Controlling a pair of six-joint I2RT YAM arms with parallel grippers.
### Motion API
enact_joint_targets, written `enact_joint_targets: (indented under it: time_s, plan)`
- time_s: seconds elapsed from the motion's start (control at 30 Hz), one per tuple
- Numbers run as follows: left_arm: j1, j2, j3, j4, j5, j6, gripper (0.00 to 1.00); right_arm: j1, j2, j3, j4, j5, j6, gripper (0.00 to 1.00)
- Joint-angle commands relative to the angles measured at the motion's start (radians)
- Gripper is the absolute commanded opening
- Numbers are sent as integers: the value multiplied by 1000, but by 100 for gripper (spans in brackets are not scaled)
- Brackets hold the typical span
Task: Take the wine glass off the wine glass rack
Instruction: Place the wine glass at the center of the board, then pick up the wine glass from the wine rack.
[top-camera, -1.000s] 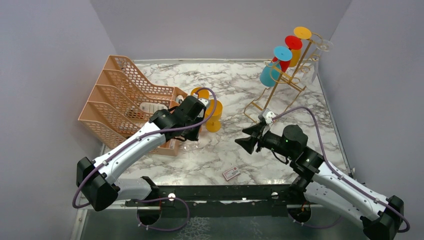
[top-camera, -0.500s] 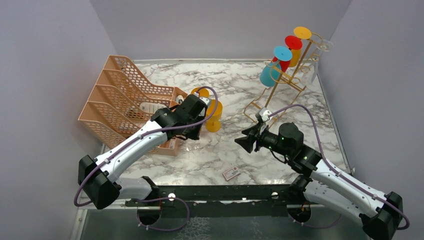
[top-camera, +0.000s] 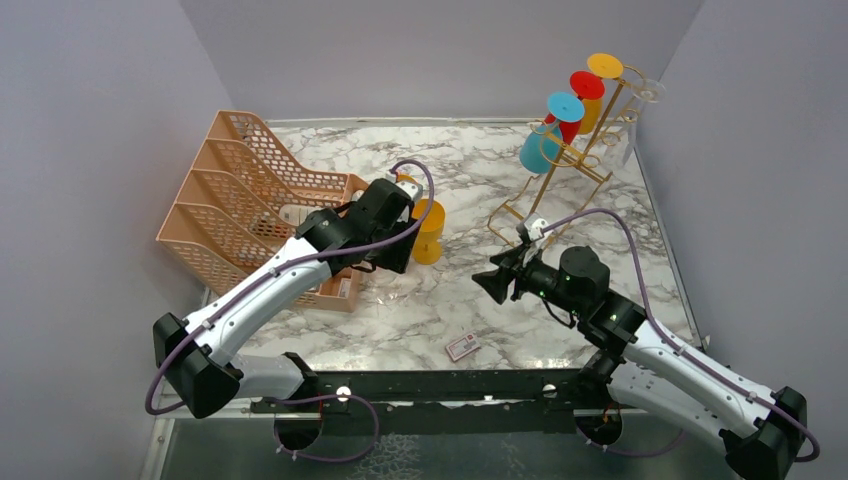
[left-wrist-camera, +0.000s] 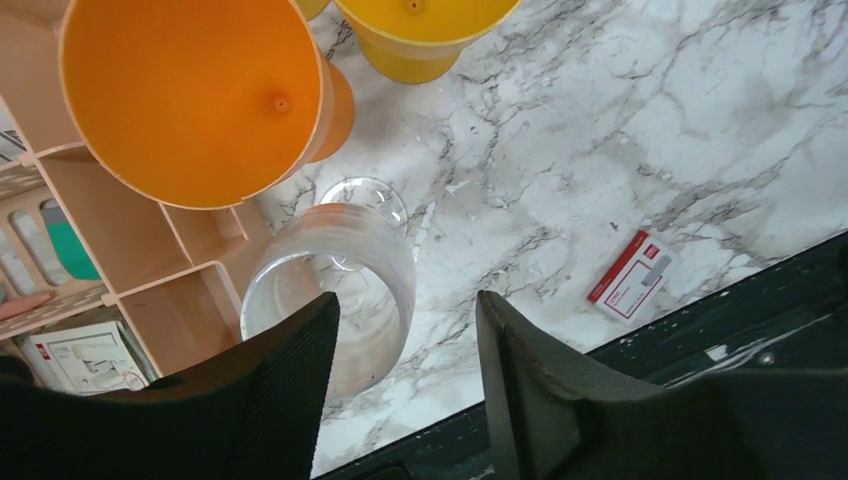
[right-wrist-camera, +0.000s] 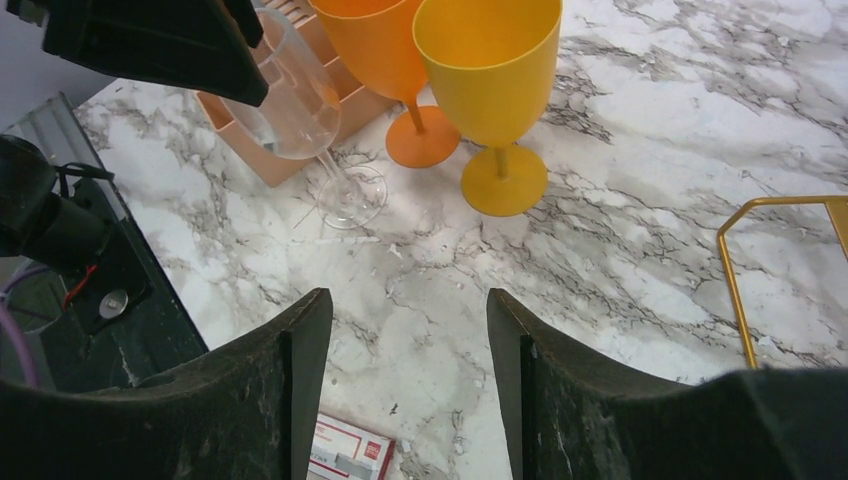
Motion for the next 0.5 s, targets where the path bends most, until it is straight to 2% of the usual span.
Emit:
enact_joint_targets:
  time_s: [0.0,0.07,0.17,0.3,0.4,0.47]
  plan:
    - [-2,-33,78,-4,-39,3,60,-2,-12,8,-17,84,34,63]
    - [-2,-55,102,-1,-67,12,66,-3,-10,-2,-12,135,63,66]
    - [-2,-101,104,30,-144,37,80,-2,-1,-4,-31,246,152,71]
    - [2,-162,49,126,-291,85,97,-2,15,-19,-87,402,337,78]
    - [55,-160,56,155,-299,127,99,-2,36,-22,-85,457,352,85]
    - [159,-156,60,178,-272,140,99,-2,59,-17,-86,582,337,88]
